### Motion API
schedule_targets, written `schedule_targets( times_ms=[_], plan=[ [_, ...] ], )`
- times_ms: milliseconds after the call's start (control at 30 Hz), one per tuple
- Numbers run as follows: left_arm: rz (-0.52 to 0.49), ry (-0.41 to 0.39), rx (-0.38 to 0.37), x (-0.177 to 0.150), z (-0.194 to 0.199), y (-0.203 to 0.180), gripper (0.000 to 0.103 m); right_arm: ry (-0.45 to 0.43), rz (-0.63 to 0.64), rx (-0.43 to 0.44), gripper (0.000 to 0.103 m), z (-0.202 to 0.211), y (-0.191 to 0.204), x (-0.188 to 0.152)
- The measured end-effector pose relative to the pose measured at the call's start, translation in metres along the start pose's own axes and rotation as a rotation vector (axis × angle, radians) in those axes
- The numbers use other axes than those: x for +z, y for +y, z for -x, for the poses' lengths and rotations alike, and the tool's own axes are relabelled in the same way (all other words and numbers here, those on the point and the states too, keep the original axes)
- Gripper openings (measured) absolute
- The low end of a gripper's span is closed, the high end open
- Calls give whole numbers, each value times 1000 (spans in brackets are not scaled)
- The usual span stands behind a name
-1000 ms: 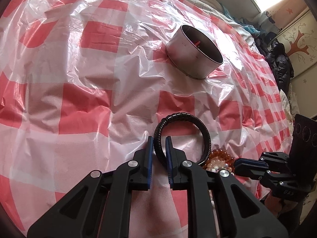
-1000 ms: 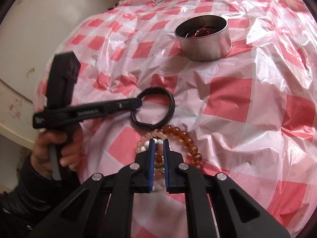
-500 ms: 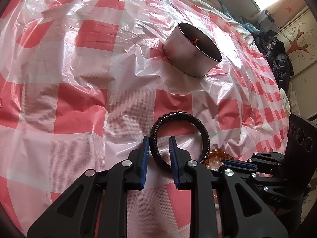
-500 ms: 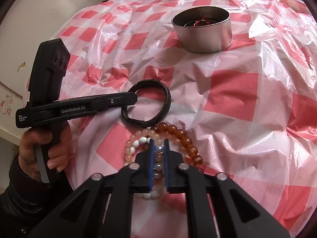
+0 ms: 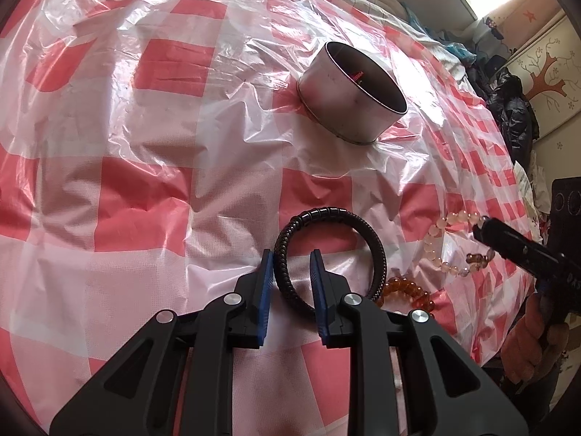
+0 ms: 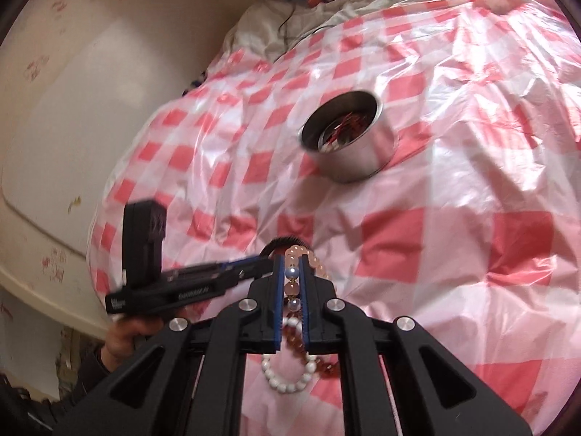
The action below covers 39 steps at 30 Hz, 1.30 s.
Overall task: Organize jewelry
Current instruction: 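Lift both bracelets and carry them over the silver tin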
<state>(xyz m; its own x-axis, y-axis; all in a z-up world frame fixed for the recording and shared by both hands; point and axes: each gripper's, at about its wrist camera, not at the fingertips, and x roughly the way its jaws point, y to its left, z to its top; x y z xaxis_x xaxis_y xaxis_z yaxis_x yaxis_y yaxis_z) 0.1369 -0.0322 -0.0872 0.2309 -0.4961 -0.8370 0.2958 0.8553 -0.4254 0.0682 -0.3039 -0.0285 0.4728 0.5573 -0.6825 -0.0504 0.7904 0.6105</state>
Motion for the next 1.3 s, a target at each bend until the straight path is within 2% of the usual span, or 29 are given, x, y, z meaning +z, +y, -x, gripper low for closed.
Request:
schedule_targets(
  times_ms=[133, 233, 267, 300, 333, 433, 533, 600, 667, 767, 967, 1133, 1300],
  plan=[
    [-4, -1, -1, 2, -2, 0, 19, -4, -65, -131, 9, -5, -24, 9],
    [-4, 5, -8, 3, -3, 1, 19, 33, -111, -148, 10, -10, -39, 11],
    [-1, 5, -11, 4, -4, 1, 19, 31, -107, -161, 22, -10, -41, 11],
    [-2, 5, -10, 4, -4, 1, 19, 25, -102, -178, 37, -10, -42, 11],
    [-3, 4, -8, 5, -4, 1, 19, 24, -87, -190, 39, -12, -41, 10],
    [-28, -1, 10, 5, -4, -2, 19, 47, 13, -289, 39, -24, -30, 7],
    [-47, -5, 23, 5, -3, -4, 19, 60, 171, -453, 37, -38, -16, 0],
    [-63, -19, 38, 5, -2, -7, 11, 72, 221, -508, 18, -44, -12, -3],
    [-68, -34, 23, 5, 1, -9, 8, 77, 180, -457, 8, -41, -17, -2],
    [-59, -55, -35, 9, 8, -13, 8, 69, 14, -236, 8, -32, -33, 6],
    [-30, -84, -127, 15, 20, -19, 8, -74, -152, 95, 8, -4, -37, 19],
    [-10, -98, -134, 20, 22, -17, 8, -144, -226, 214, 8, 8, -42, 27],
    [-23, -116, -89, 24, 21, -17, 8, -142, -262, 209, 8, 2, -49, 35]
  ],
)
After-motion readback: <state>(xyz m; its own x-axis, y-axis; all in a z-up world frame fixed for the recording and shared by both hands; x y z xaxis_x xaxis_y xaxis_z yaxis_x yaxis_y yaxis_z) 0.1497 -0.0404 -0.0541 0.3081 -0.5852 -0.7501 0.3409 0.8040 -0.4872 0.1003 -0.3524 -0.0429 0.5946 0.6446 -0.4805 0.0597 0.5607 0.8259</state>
